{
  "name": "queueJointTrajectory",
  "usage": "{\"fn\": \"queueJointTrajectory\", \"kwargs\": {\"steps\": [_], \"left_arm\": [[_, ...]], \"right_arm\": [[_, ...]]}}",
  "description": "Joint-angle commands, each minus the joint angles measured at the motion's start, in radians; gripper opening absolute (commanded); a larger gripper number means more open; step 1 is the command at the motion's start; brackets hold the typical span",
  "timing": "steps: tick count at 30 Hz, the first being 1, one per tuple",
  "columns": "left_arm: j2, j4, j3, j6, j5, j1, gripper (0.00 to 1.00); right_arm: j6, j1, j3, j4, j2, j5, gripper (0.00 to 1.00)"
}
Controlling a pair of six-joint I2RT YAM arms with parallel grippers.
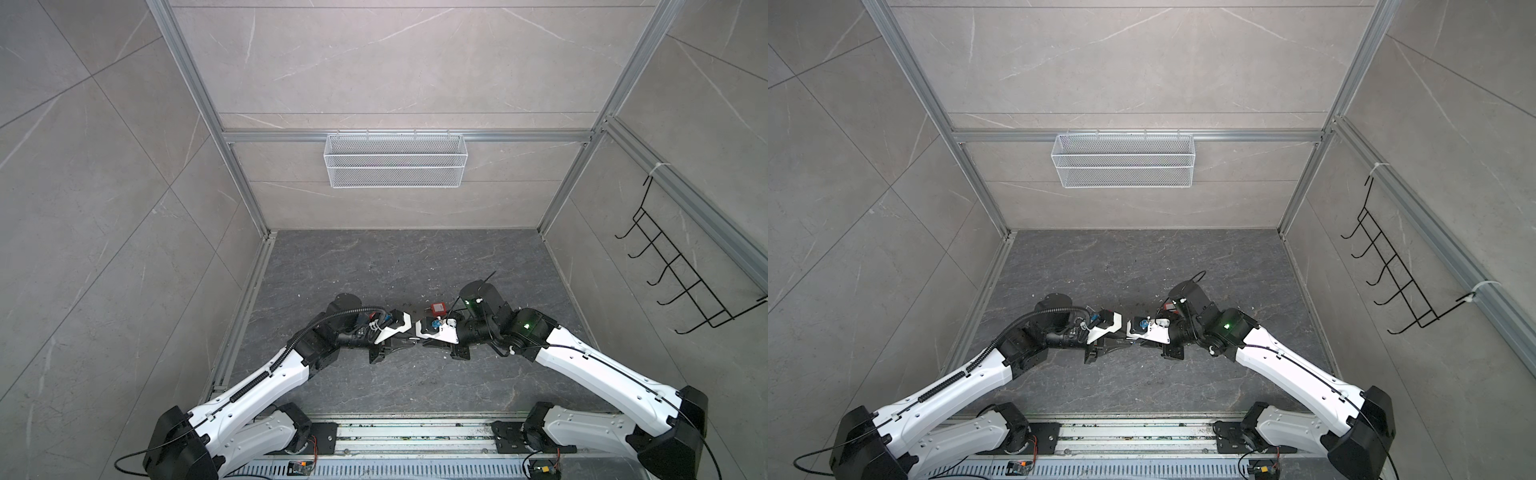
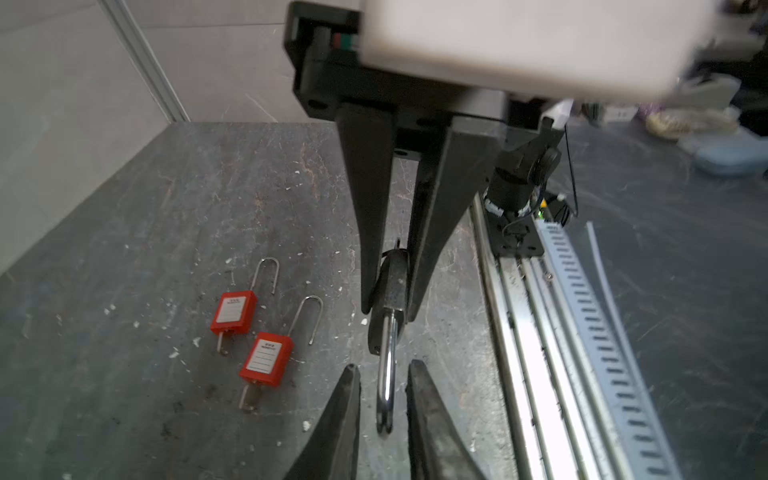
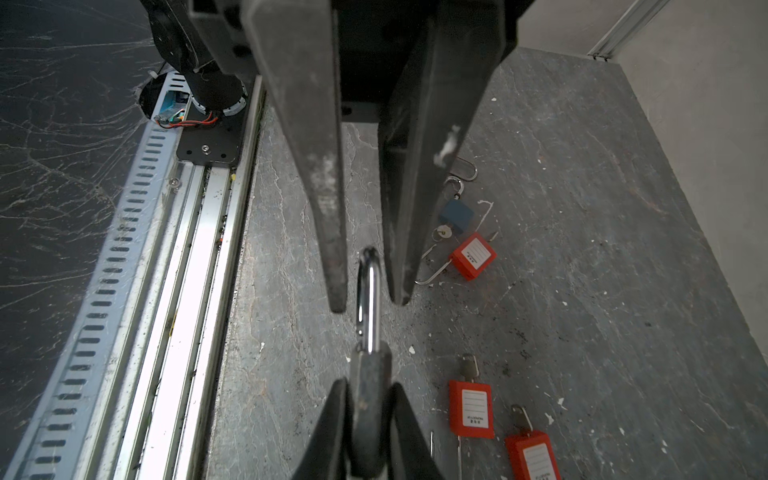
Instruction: Lock with the key
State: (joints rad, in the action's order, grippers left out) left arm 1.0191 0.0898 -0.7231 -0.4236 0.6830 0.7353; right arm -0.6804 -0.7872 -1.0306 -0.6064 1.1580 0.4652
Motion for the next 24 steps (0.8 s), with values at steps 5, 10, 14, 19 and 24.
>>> {"fn": "queueJointTrajectory", "kwargs": {"steps": [5, 10, 14, 19, 24], "left_arm": [[-0.059, 0.036, -0.013, -0.077, -0.037, 0.001, 0.22], [-0.069, 0.031, -0.006, -0.075, -0.019, 0.005, 0.11], [-0.059, 0.031, -0.01, -0.072, 0.011, 0.008, 0.11], [-0.051, 0.032, -0.009, -0.062, 0.029, 0.013, 0.05], [-0.05, 0.033, -0.015, -0.046, 0.047, 0.012, 0.05]], "right_arm": [[0.044, -0.004, -0.047, -0.069, 0.011, 0.062, 0.06], [0.049, -0.004, -0.052, -0.073, 0.021, 0.058, 0.06], [0.05, -0.004, -0.07, -0.085, 0.038, 0.064, 0.06], [0.051, -0.004, -0.084, -0.081, 0.05, 0.067, 0.04], [0.057, -0.004, -0.11, -0.081, 0.072, 0.082, 0.02]]}}
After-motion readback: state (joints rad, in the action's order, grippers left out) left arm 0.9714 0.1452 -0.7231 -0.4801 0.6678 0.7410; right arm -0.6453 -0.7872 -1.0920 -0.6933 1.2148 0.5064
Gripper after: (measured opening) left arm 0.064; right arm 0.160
